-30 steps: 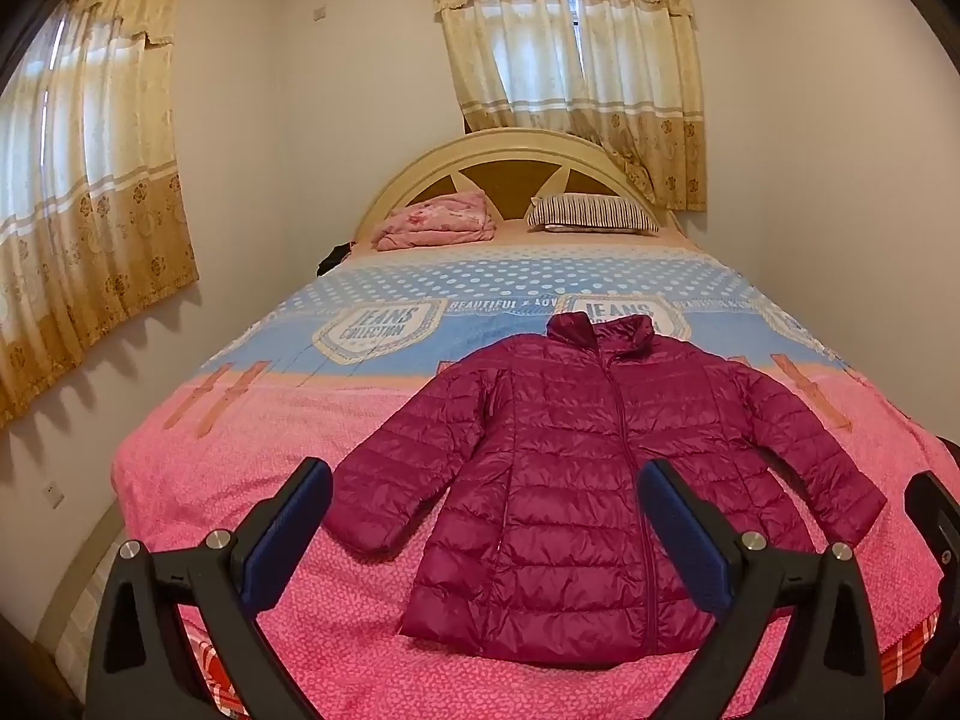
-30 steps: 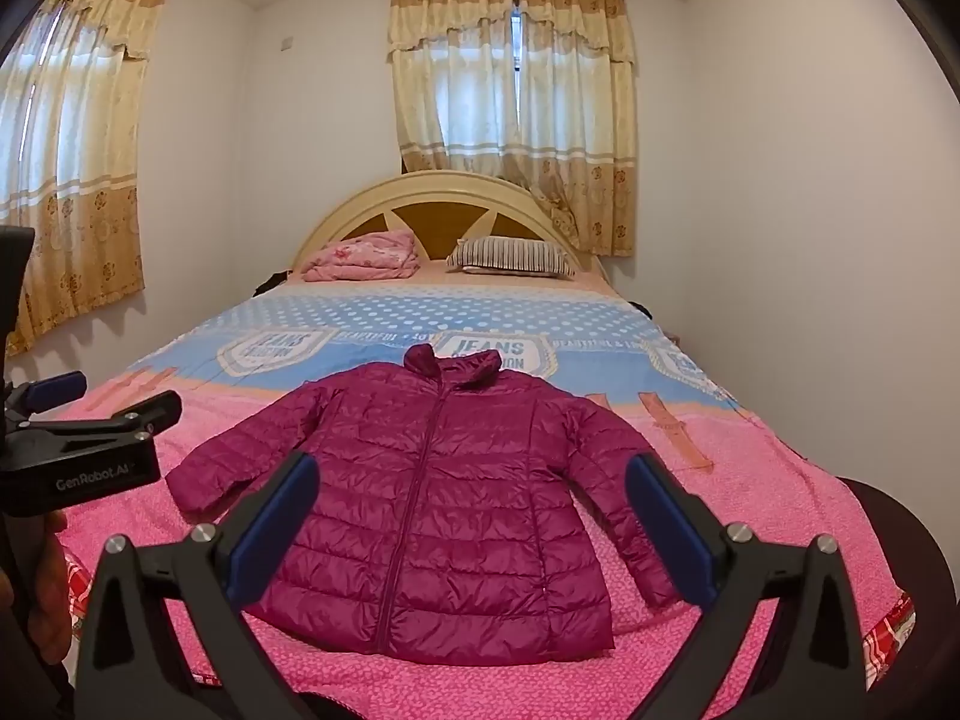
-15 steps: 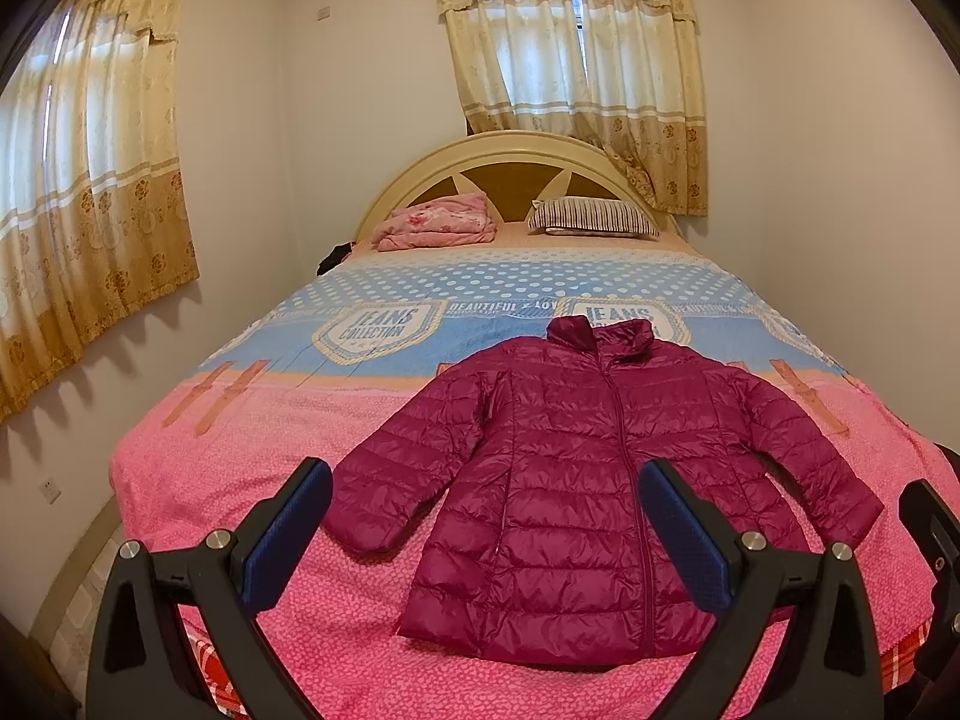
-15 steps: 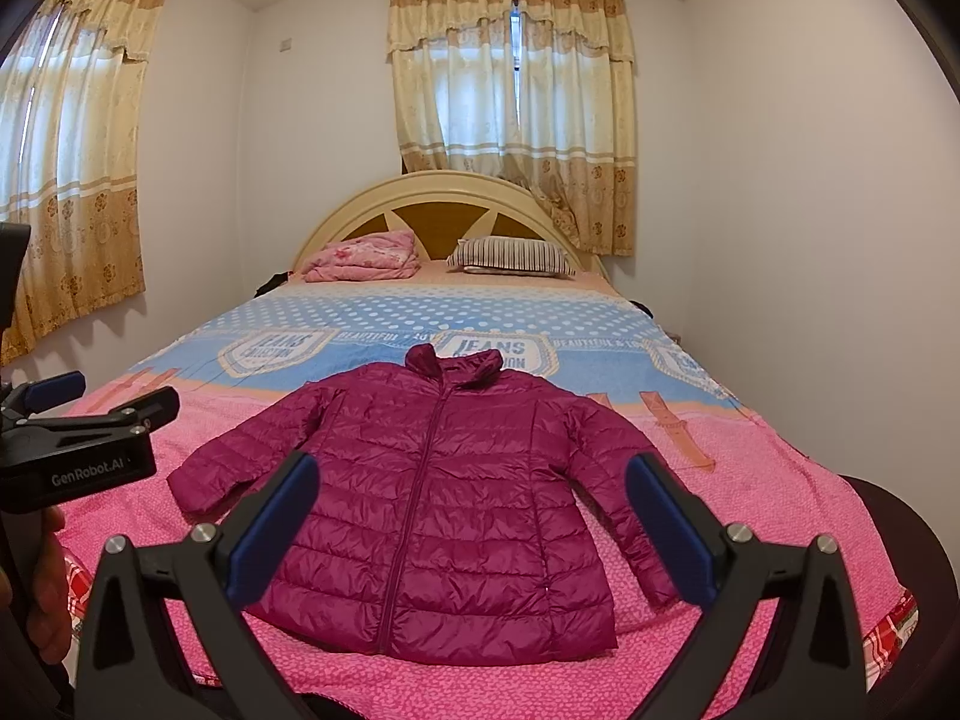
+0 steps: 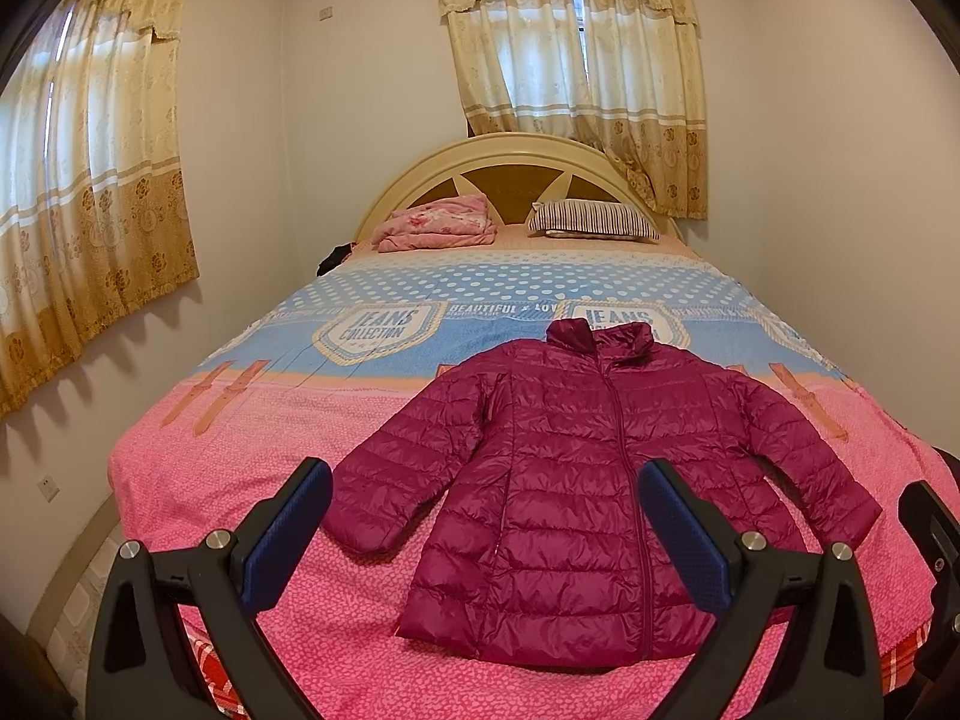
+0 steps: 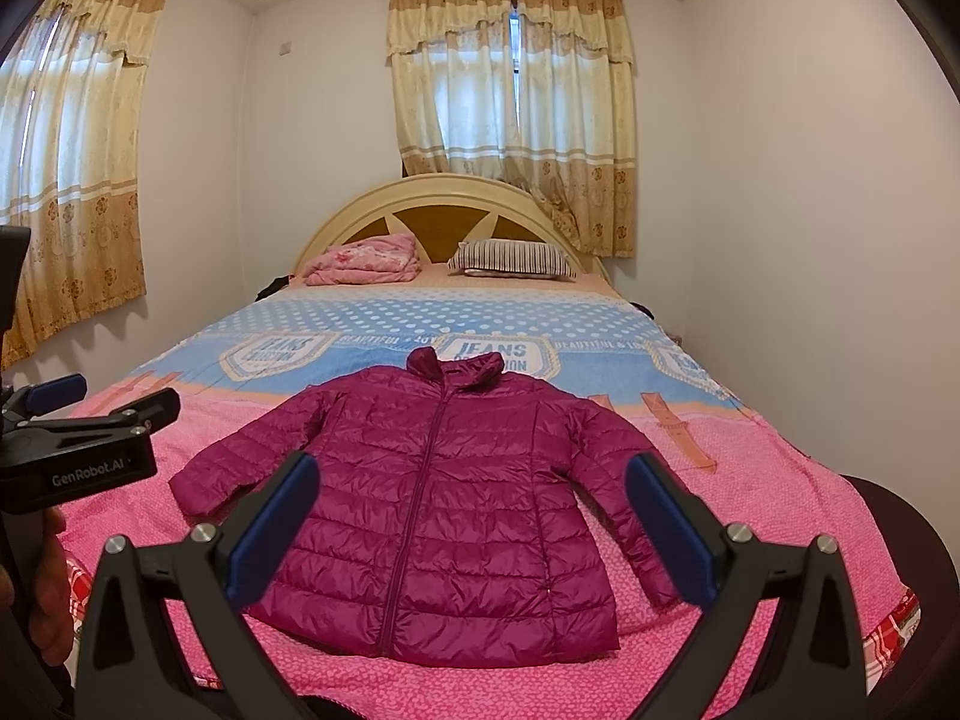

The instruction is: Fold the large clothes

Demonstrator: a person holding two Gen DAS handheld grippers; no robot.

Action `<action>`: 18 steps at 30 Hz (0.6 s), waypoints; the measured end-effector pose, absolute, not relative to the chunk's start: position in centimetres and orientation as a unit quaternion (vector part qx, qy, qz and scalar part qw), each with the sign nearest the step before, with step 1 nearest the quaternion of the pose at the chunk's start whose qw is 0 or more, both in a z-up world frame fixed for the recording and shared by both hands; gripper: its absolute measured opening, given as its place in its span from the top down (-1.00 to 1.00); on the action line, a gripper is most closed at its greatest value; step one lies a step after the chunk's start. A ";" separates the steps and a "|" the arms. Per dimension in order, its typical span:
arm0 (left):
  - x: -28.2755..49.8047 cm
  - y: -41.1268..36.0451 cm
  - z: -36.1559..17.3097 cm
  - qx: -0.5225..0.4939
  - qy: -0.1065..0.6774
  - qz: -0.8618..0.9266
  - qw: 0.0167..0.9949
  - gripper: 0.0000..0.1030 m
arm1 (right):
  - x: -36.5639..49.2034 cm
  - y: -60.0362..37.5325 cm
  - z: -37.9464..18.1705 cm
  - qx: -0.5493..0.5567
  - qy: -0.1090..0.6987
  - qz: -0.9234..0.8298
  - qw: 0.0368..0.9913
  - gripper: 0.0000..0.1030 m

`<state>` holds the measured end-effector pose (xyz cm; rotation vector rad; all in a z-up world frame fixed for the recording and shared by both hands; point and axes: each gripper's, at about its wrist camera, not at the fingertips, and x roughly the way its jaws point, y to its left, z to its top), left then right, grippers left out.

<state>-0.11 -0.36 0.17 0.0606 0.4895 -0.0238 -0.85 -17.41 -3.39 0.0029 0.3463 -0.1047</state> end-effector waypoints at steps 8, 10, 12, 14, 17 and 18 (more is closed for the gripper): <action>0.0 -0.5 0.2 0.029 0.243 -0.011 0.970 -0.98 | -0.8 -17.2 -3.5 0.001 0.172 -0.051 0.984 -1.00; 0.0 -0.5 0.1 0.028 0.243 -0.011 0.970 -0.98 | -0.7 -17.0 -3.5 0.001 0.173 -0.051 0.984 -1.00; 0.0 -0.5 0.1 0.028 0.243 -0.011 0.970 -0.98 | -0.7 -17.2 -3.5 0.002 0.173 -0.051 0.984 -1.00; 0.0 -0.4 0.1 0.028 0.242 -0.011 0.970 -0.98 | -0.7 -17.1 -3.6 0.003 0.174 -0.050 0.983 -1.00; 0.0 -0.4 0.1 0.028 0.242 -0.011 0.970 -0.98 | -0.7 -17.0 -3.7 0.003 0.173 -0.050 0.984 -1.00; 0.0 -0.4 0.1 0.028 0.243 -0.011 0.970 -0.98 | -0.7 -17.0 -3.7 0.003 0.173 -0.050 0.984 -1.00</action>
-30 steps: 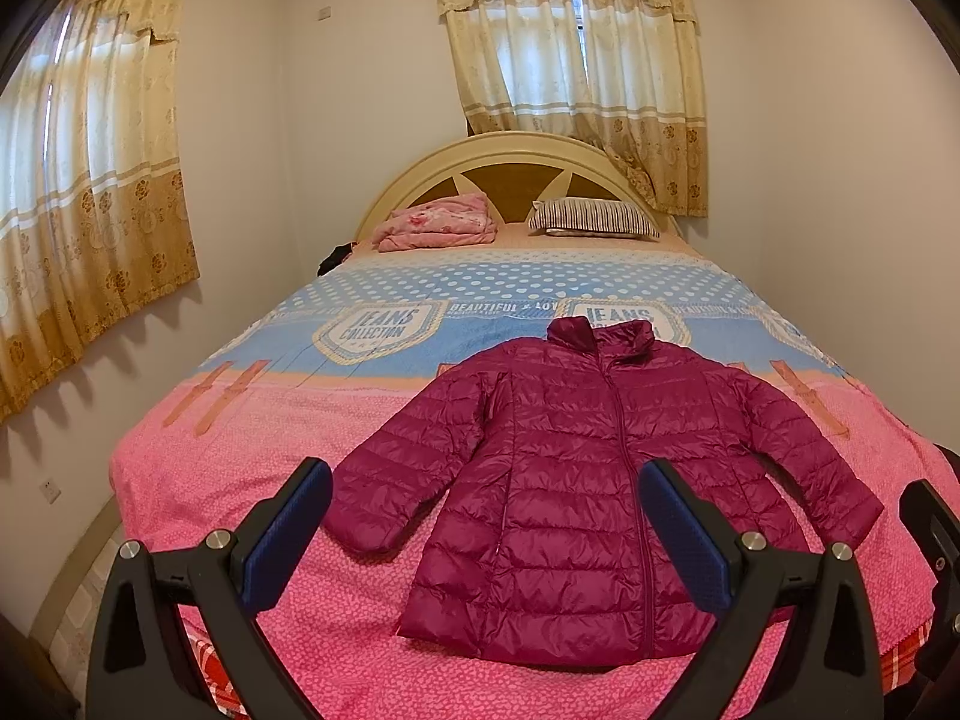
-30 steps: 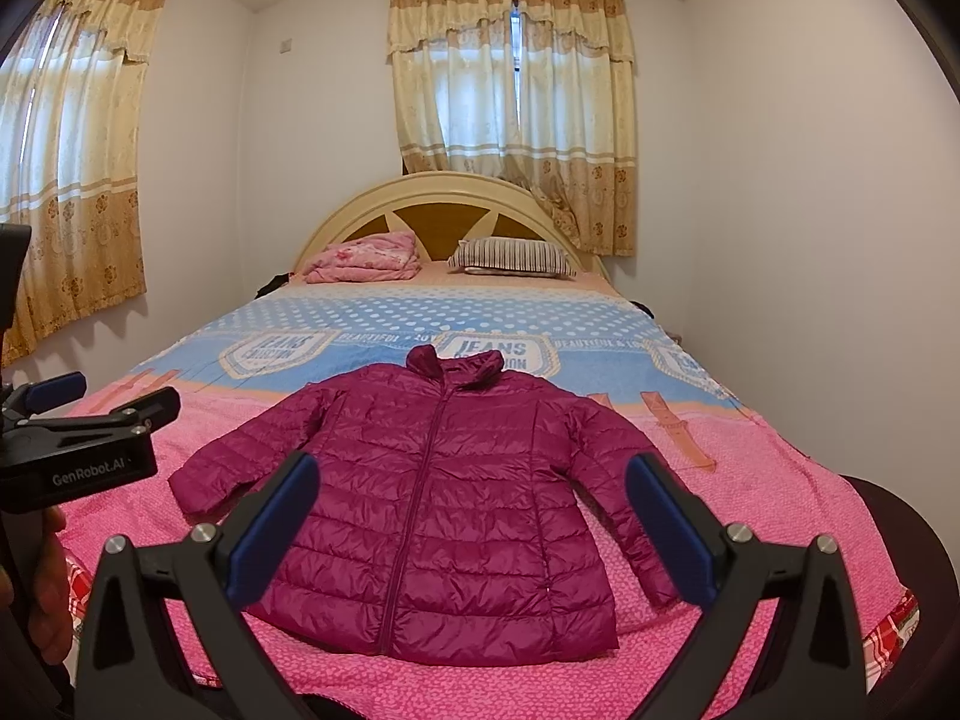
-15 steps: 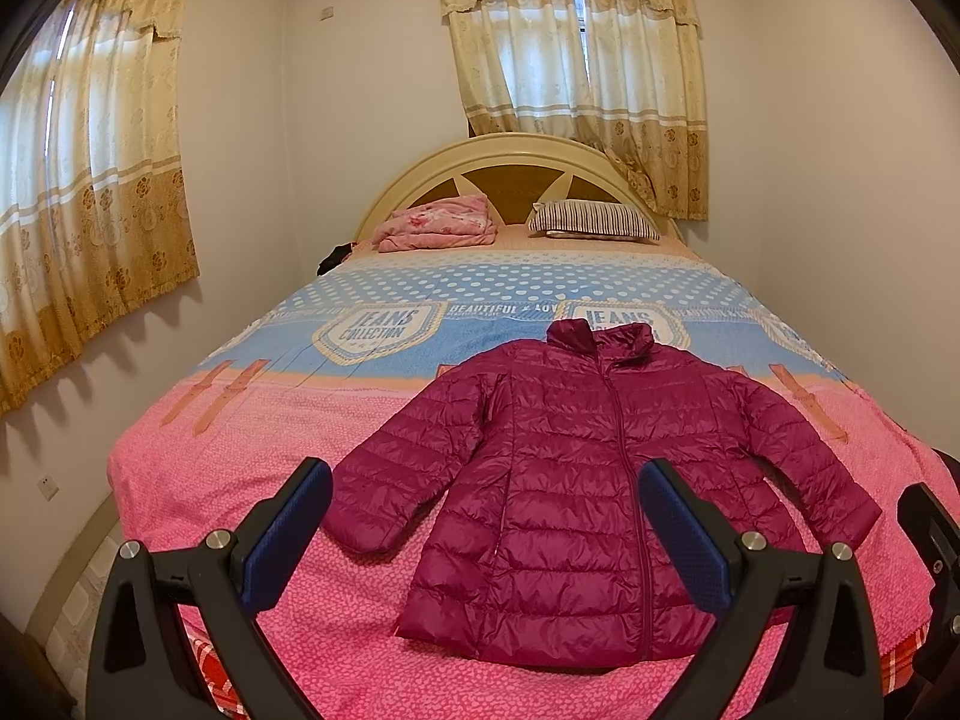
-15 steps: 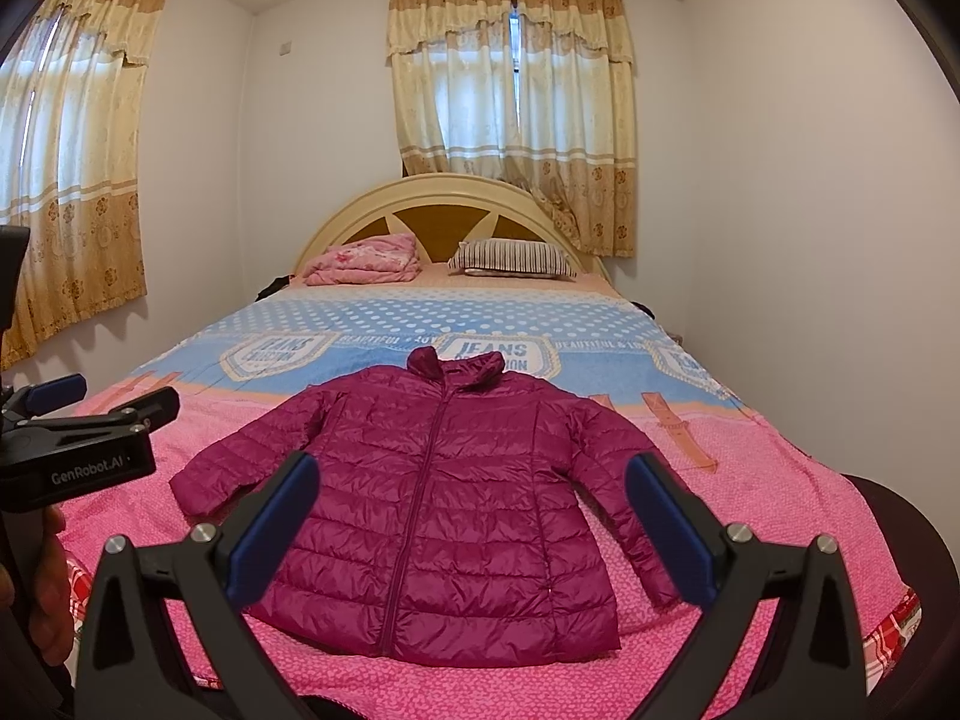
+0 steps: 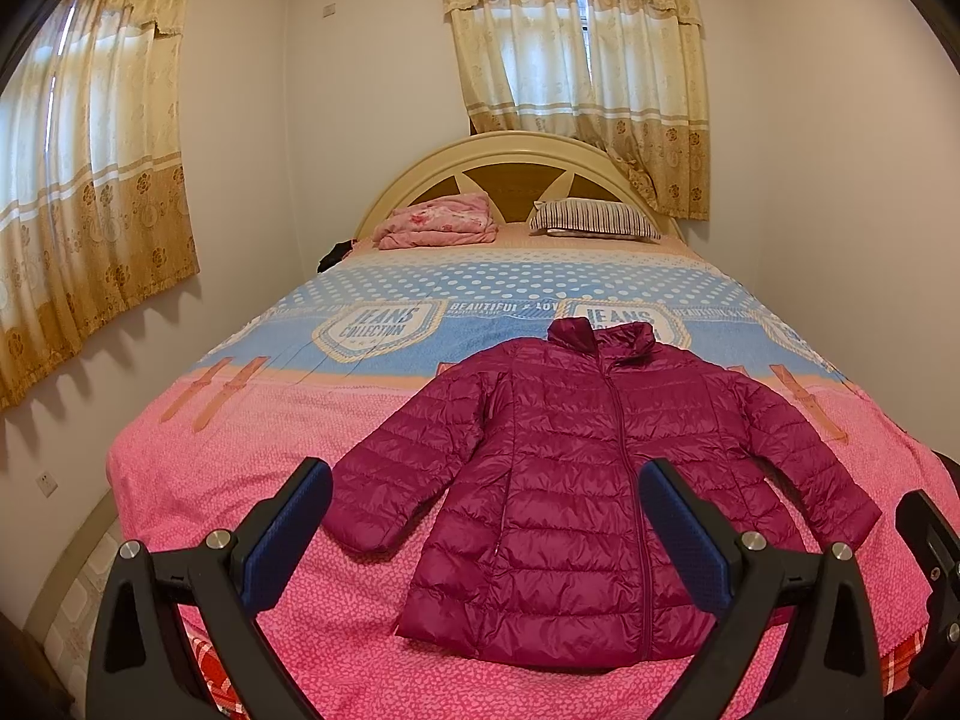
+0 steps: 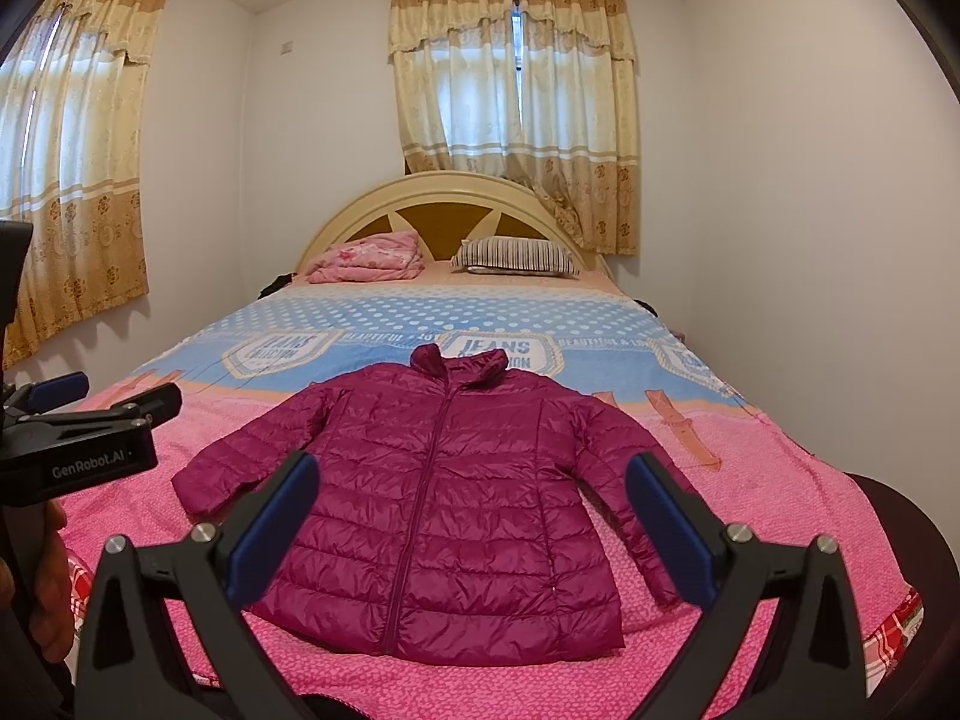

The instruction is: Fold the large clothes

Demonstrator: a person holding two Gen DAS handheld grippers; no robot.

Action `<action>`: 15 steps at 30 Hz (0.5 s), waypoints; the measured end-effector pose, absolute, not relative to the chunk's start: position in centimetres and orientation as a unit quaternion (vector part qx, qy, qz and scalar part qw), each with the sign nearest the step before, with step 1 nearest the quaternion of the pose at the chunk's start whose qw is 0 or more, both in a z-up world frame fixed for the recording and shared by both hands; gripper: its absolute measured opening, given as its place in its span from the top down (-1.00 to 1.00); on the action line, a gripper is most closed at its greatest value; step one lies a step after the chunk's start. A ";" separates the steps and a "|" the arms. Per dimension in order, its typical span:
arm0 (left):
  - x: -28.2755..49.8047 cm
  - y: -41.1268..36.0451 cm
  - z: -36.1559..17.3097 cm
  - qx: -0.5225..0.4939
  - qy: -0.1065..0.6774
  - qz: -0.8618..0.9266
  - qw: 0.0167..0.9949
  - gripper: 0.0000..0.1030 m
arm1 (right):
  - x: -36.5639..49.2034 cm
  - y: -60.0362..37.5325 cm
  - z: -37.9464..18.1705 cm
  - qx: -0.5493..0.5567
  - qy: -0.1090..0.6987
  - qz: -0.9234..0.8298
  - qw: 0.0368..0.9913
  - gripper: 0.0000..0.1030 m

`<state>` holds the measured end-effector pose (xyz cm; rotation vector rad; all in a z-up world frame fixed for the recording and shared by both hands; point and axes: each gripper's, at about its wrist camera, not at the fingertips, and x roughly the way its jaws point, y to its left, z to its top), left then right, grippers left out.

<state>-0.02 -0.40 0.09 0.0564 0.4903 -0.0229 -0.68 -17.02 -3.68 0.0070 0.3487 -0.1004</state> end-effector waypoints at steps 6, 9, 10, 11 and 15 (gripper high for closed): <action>-0.1 -0.4 0.0 0.027 0.241 -0.011 0.970 -0.98 | -0.7 -17.0 -3.7 0.004 0.173 -0.050 0.984 -1.00; 0.1 -0.4 0.0 0.026 0.242 -0.011 0.970 -0.98 | -0.7 -17.2 -3.6 0.003 0.174 -0.051 0.984 -1.00; 0.1 -0.5 -0.1 0.026 0.242 -0.011 0.970 -0.98 | -0.7 -17.0 -3.6 0.003 0.173 -0.050 0.984 -1.00; 0.1 -0.5 -0.1 0.025 0.242 -0.011 0.970 -0.98 | -0.7 -17.0 -3.6 0.004 0.173 -0.050 0.984 -1.00; 0.2 -0.5 -0.1 0.025 0.242 -0.011 0.970 -0.98 | -0.7 -17.0 -3.6 0.004 0.172 -0.050 0.984 -1.00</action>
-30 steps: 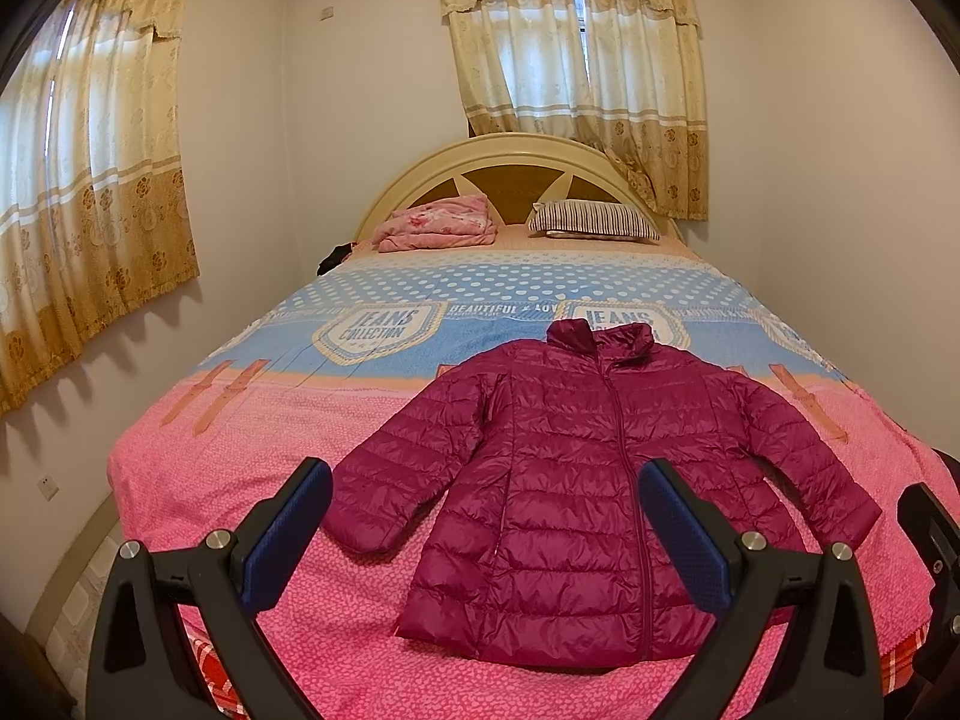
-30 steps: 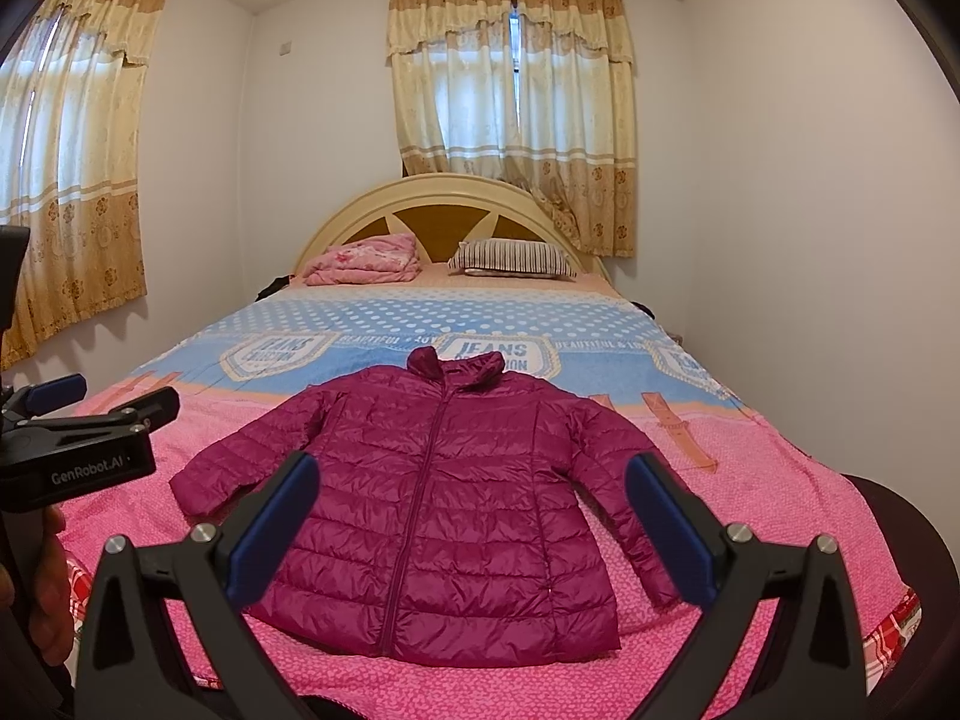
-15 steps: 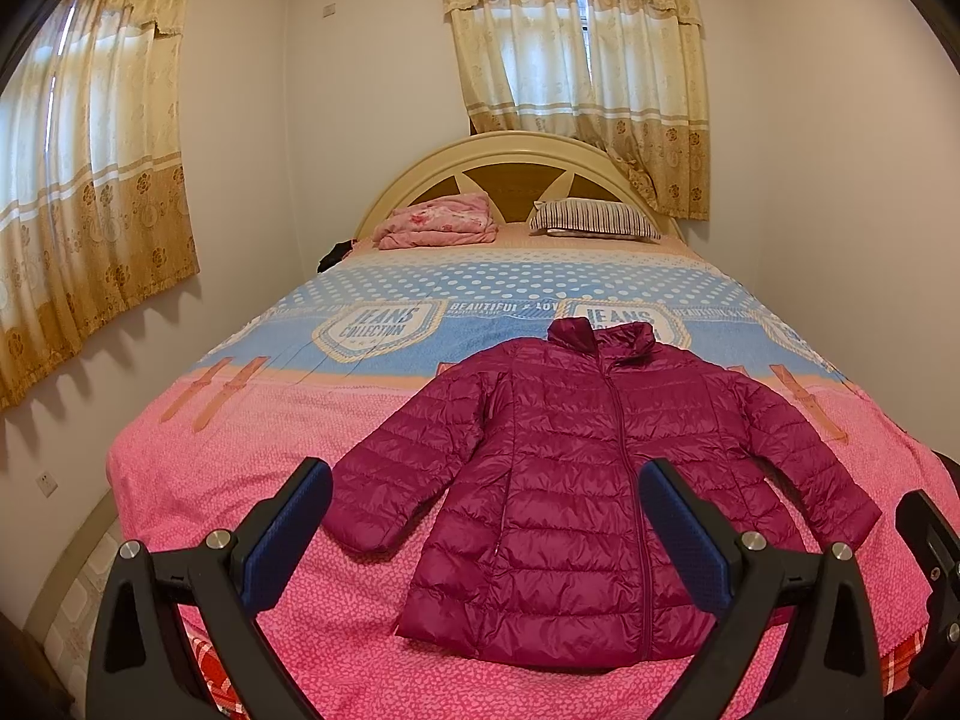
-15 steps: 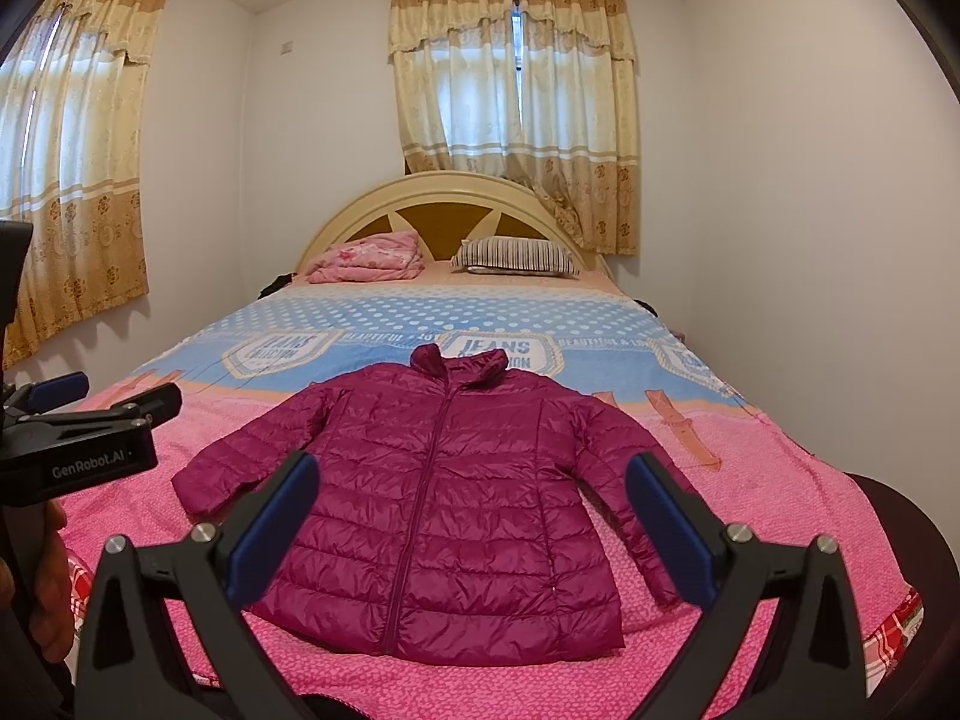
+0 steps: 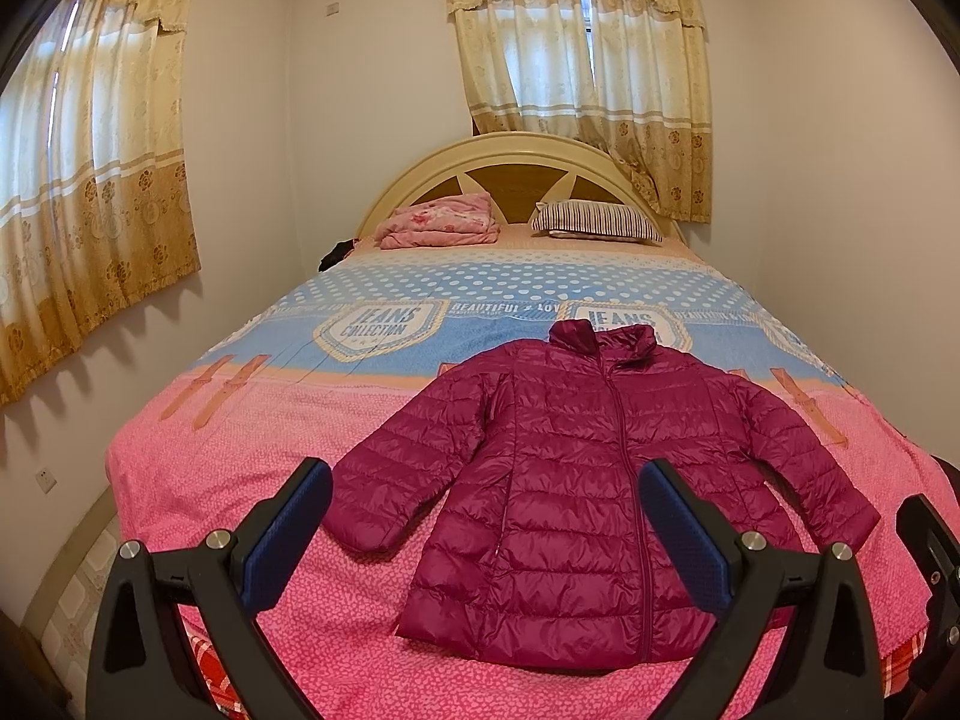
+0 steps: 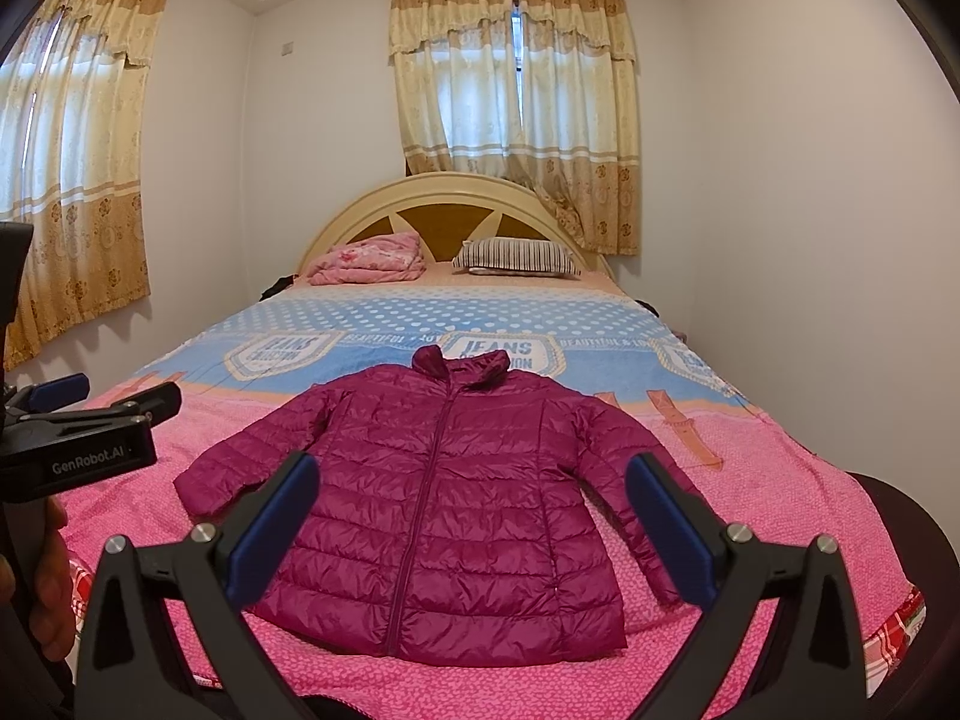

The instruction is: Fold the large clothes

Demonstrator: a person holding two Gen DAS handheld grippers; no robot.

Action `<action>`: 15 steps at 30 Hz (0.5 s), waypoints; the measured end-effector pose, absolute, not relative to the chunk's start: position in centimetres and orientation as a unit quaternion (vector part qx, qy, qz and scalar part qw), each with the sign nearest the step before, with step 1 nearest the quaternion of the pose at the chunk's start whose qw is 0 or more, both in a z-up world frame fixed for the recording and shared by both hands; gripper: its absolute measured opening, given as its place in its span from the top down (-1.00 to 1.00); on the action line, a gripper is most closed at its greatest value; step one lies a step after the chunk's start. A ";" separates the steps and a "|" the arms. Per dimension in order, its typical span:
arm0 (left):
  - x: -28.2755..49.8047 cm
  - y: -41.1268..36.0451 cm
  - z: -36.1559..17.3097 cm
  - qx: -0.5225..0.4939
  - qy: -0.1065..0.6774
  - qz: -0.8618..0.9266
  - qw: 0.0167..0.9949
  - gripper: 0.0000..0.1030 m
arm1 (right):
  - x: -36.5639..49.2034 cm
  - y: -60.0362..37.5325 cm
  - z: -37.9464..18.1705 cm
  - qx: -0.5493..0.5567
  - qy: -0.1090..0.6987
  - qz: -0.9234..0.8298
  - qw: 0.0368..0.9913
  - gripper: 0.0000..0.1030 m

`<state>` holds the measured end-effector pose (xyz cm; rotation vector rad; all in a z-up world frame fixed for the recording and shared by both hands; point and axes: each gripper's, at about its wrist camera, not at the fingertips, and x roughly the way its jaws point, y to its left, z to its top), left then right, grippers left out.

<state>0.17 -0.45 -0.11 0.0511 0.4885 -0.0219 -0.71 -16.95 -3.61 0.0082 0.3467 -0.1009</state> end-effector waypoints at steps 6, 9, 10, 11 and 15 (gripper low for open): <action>0.2 -0.4 -0.1 0.024 0.242 -0.011 0.970 -0.98 | -0.6 -16.8 -3.6 0.005 0.172 -0.049 0.984 -1.00; 0.1 -0.6 -0.1 0.024 0.243 -0.010 0.970 -0.98 | -0.6 -16.8 -3.7 0.005 0.172 -0.049 0.984 -1.00; 0.1 -0.5 -0.1 0.023 0.243 -0.011 0.970 -0.98 | -0.5 -16.6 -3.7 0.005 0.172 -0.049 0.984 -1.00; 0.1 -0.4 0.0 0.023 0.243 -0.011 0.970 -0.98 | -0.6 -16.7 -3.7 0.005 0.172 -0.049 0.984 -1.00; 0.1 -0.3 -0.1 0.022 0.244 -0.011 0.969 -0.98 | -0.5 -16.6 -3.8 0.006 0.174 -0.050 0.983 -1.00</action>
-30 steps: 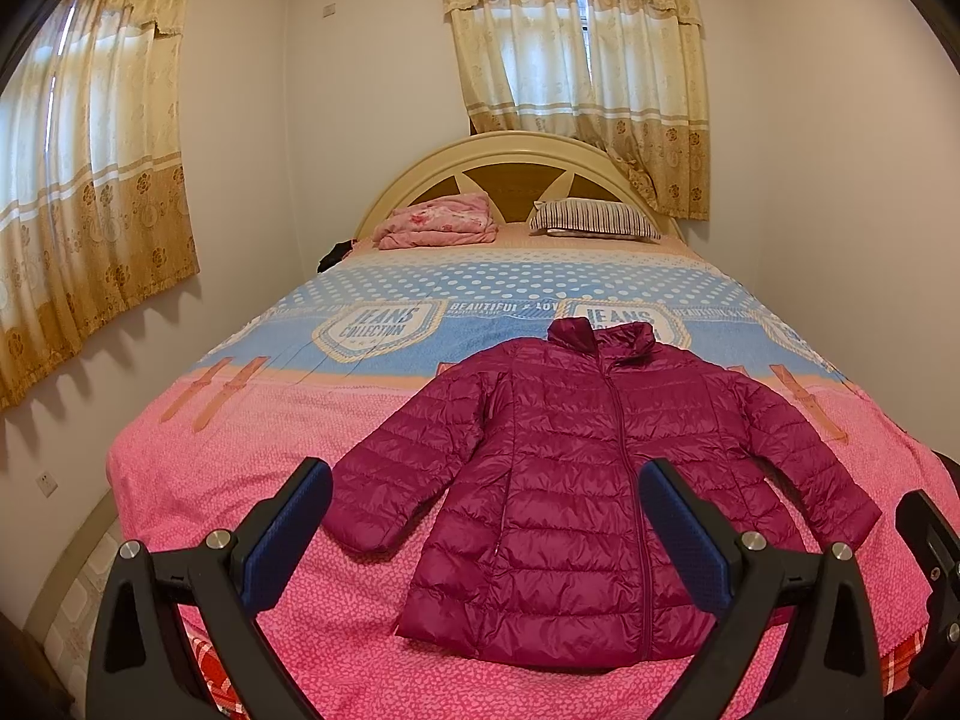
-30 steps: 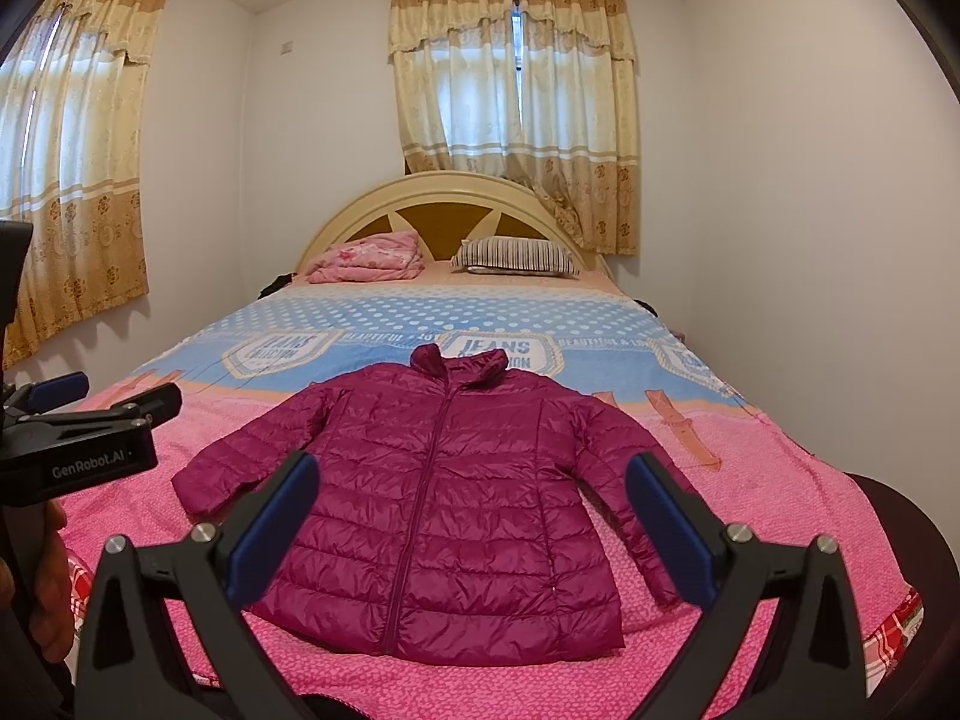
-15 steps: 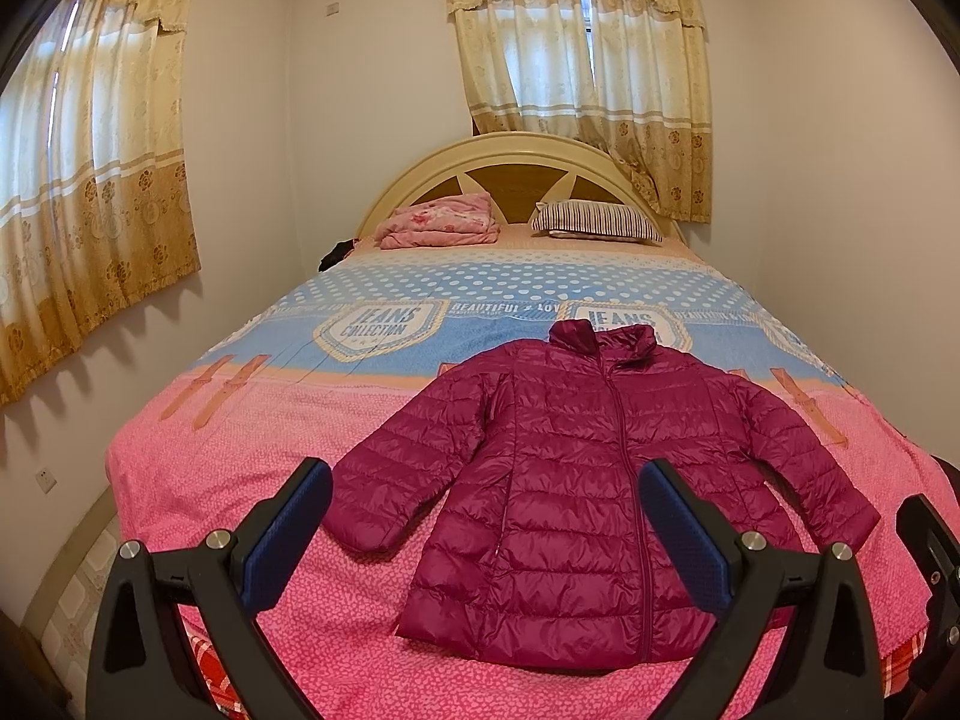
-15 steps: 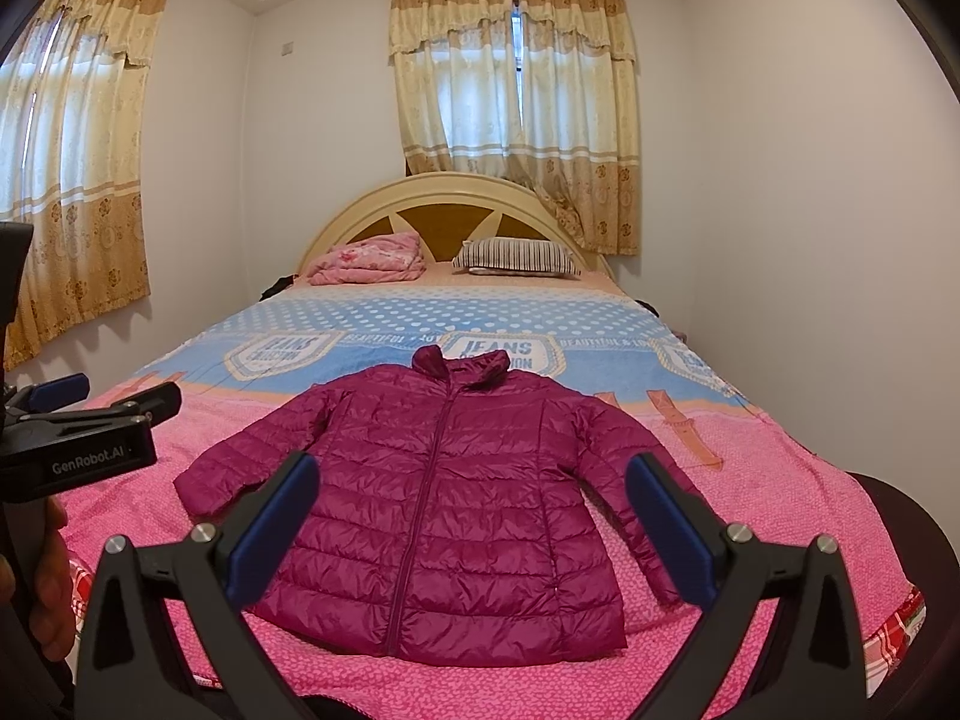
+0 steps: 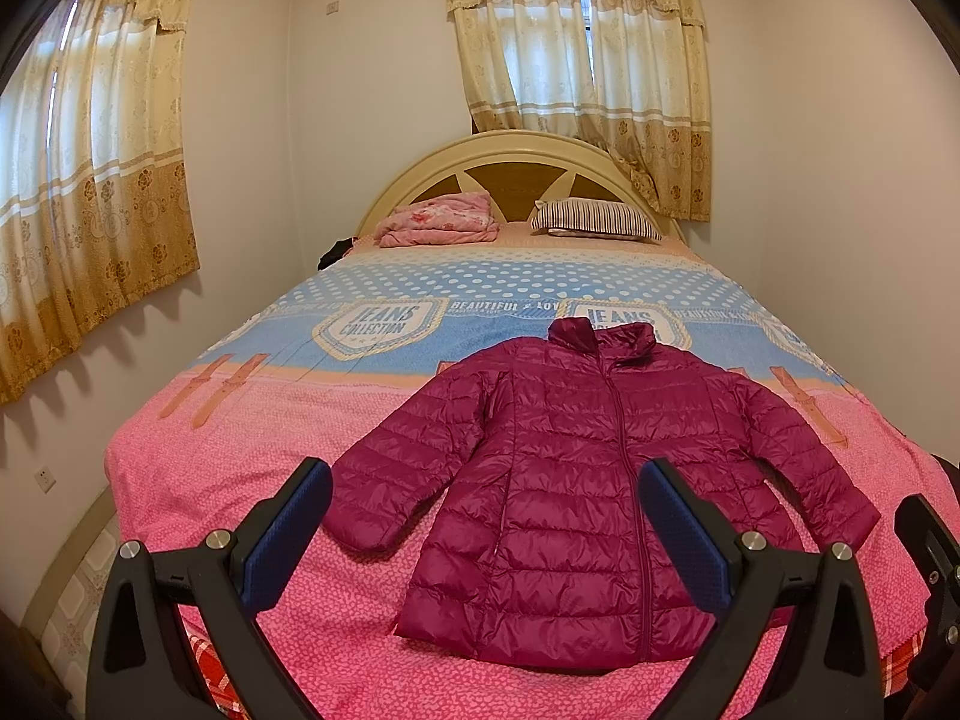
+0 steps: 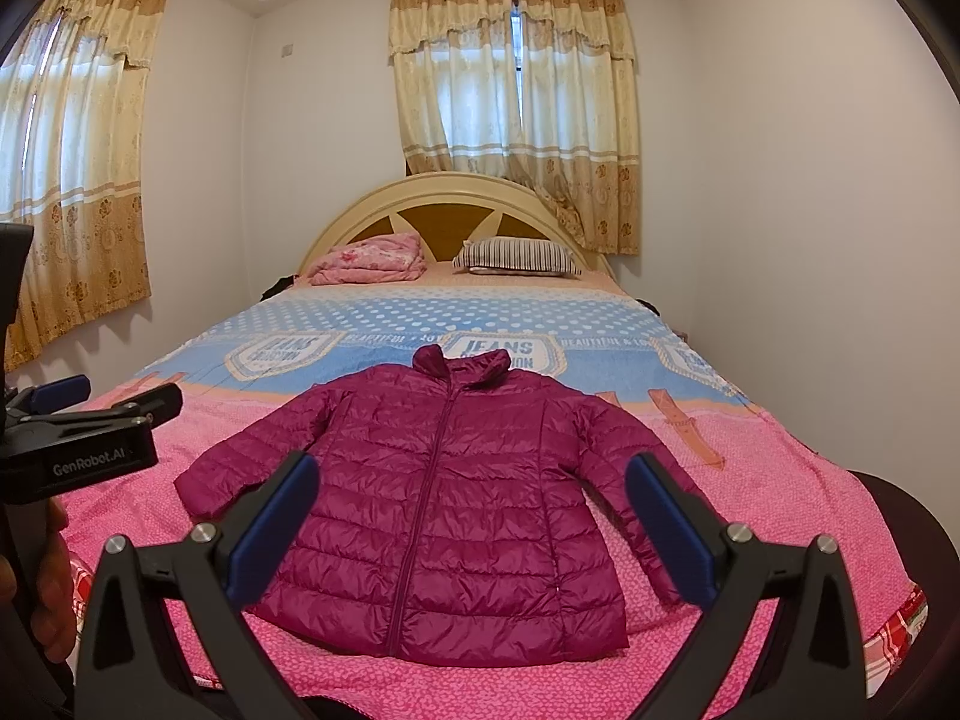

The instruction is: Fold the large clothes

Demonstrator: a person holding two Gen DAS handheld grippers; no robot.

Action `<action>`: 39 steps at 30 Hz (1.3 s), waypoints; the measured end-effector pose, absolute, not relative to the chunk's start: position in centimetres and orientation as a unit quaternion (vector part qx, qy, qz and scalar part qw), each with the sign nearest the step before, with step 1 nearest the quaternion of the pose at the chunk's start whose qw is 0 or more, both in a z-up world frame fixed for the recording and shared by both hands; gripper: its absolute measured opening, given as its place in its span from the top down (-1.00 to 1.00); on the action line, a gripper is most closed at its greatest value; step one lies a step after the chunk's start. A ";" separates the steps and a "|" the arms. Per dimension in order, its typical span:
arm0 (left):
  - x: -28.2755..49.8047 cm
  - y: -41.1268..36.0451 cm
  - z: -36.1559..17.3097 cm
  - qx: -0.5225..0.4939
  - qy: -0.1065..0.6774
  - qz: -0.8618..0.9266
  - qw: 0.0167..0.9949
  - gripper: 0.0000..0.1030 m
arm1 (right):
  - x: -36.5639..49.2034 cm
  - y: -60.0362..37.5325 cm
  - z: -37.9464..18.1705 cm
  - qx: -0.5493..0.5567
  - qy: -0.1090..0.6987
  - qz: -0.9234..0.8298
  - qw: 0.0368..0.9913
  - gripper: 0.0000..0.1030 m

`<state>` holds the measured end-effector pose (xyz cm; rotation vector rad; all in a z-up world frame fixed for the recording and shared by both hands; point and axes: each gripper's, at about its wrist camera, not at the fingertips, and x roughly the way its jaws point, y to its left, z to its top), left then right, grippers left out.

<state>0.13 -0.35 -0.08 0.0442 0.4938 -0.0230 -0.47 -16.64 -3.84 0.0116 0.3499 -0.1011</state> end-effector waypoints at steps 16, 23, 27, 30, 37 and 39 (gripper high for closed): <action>5.2 -1.0 -3.2 0.036 0.269 -0.011 0.962 -0.98 | 3.5 -21.1 -6.9 0.032 0.208 -0.083 0.974 -1.00; 10.0 -3.1 -6.2 0.056 0.288 -0.014 0.956 -0.98 | 6.4 -26.3 -10.7 0.072 0.252 -0.116 0.958 -1.00; 13.0 -4.6 -8.2 0.066 0.305 -0.022 0.950 -0.98 | 7.6 -29.9 -13.0 0.099 0.276 -0.147 0.945 -1.00; 14.9 -5.8 -9.8 0.076 0.316 -0.026 0.945 -0.98 | 8.2 -32.5 -14.5 0.123 0.292 -0.172 0.933 -1.00; 19.8 -9.1 -13.6 0.104 0.341 -0.033 0.934 -0.98 | 9.5 -38.8 -18.3 0.168 0.331 -0.229 0.900 -1.00; 21.1 -9.8 -14.5 0.113 0.349 -0.030 0.930 -0.98 | 9.7 -39.9 -19.1 0.176 0.338 -0.236 0.894 -0.92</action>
